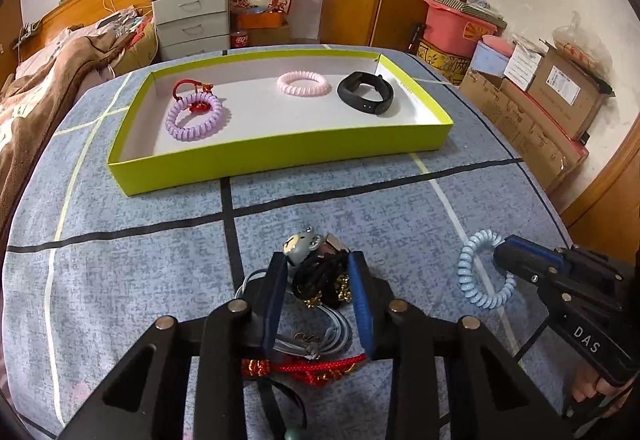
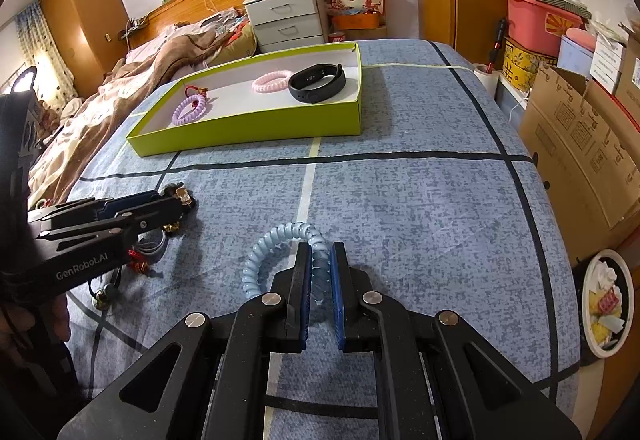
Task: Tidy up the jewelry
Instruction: 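Lift the light blue coil tie with the right tool while the left tool grasps the gray bear keychain, then carry the coil tie in the right tool while the left carries the bear keychain to the tray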
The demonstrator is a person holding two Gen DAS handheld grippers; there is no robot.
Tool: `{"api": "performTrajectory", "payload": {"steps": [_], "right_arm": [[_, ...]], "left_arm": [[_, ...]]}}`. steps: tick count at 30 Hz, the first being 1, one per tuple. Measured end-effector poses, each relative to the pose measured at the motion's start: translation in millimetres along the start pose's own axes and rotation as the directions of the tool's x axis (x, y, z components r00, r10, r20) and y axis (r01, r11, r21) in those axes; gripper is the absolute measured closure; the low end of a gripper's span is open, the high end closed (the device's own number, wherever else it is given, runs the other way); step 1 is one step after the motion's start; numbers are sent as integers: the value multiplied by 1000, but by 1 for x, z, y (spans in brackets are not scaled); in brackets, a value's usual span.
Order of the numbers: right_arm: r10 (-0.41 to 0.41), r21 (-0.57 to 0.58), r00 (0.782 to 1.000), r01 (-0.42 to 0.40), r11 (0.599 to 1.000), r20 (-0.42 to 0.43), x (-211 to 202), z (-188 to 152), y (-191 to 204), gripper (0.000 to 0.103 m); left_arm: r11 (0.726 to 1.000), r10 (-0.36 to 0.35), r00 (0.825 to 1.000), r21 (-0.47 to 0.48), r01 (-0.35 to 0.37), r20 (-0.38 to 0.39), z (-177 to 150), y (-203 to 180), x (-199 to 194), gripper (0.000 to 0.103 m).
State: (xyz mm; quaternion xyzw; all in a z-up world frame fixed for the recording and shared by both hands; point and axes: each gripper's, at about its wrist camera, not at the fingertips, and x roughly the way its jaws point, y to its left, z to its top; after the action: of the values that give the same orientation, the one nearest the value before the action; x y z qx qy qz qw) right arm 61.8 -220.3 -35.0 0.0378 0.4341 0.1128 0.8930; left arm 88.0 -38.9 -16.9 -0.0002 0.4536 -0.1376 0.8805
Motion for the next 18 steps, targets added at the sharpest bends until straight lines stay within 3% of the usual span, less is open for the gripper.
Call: {"api": "performTrajectory", "payload": {"steps": [3,4,5,18], "right_arm": [[-2,1,1000,2,1000,-2,0,0,0,93],[-2,2,1000,2,1000,0,0,0,0,93],[-2,2,1000,2,1000,0,0,0,0,93],[-2,20,1000,2,1000,16,-5,0,-4,93]], "left_arm": [[1000,-17,1000,-9,17,5,0,3,-1,78],[1000,-24,1000,-15,24,12,0,4,-2,86],[999,-30,999,-25,31,18,0,6,-3,87],[995,-53,996,-76,58,73,5,20,-17,89]]}}
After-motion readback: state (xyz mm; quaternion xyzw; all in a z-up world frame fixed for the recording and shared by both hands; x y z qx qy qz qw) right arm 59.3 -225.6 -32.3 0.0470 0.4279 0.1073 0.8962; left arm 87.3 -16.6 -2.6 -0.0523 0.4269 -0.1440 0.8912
